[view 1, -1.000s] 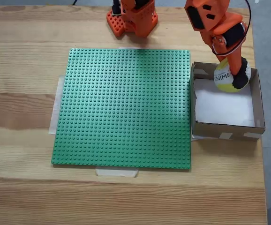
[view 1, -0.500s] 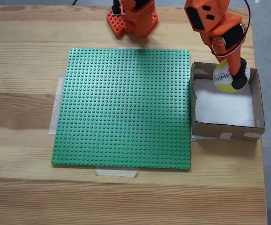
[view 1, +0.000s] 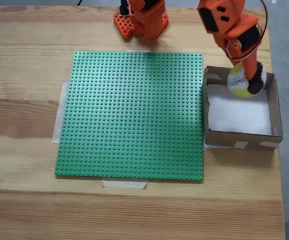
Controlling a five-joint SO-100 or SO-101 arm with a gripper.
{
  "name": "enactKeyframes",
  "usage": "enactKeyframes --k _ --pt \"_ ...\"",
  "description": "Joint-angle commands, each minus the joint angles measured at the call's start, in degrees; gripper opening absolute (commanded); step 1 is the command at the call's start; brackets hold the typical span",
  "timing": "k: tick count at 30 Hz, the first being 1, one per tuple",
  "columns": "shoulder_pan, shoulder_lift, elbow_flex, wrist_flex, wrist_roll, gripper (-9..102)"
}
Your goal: Pick the ball and put it in the box.
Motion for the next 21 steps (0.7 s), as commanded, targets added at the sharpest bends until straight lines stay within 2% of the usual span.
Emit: enactKeyframes --k 1,21 --pt "-0.88 0.53 -0.53 0.09 0.18 8" --pt "0.88 1.14 0.53 -1.23 2.02 16"
